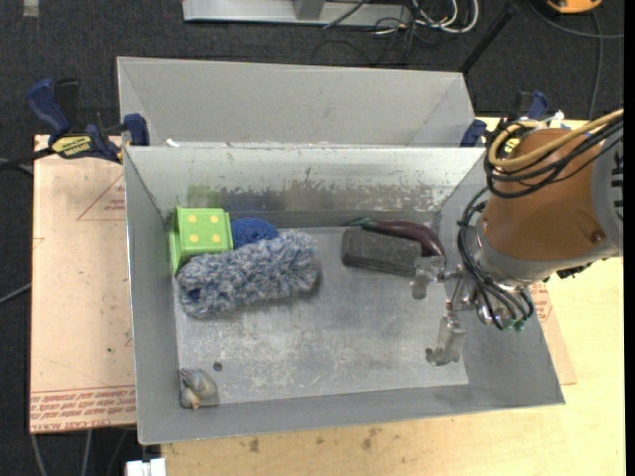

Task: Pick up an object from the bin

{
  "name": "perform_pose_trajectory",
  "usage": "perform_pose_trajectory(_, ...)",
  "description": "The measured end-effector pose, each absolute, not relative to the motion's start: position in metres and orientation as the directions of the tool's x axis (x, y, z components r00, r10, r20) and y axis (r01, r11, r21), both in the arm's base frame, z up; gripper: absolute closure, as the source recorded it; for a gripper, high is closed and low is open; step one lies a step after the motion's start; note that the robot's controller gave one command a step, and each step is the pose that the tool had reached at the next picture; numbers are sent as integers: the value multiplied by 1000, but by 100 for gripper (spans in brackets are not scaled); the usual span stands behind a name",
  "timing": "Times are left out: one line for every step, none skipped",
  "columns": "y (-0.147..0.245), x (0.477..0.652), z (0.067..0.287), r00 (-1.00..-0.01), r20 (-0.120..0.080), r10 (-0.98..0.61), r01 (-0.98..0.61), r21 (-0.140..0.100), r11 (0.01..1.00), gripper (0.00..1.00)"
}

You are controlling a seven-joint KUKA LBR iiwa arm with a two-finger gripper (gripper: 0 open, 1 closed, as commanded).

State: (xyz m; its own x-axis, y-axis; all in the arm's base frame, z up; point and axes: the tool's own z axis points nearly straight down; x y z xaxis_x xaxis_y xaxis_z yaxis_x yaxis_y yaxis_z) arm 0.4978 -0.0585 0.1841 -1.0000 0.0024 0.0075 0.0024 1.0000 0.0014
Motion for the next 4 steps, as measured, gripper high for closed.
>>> perform_pose_trajectory(-58,500,188,-1000,0,0,0,0,1000,0)
perform_pose_trajectory(-28,548,160,-1000,-9,23,23,-1,1000,0)
perform_pose_trajectory(-17,565,117,-999,-9,-43,-43,3,999,0)
perform_pose_trajectory(-7,580,96,-1000,2,12,12,-2,1000,0)
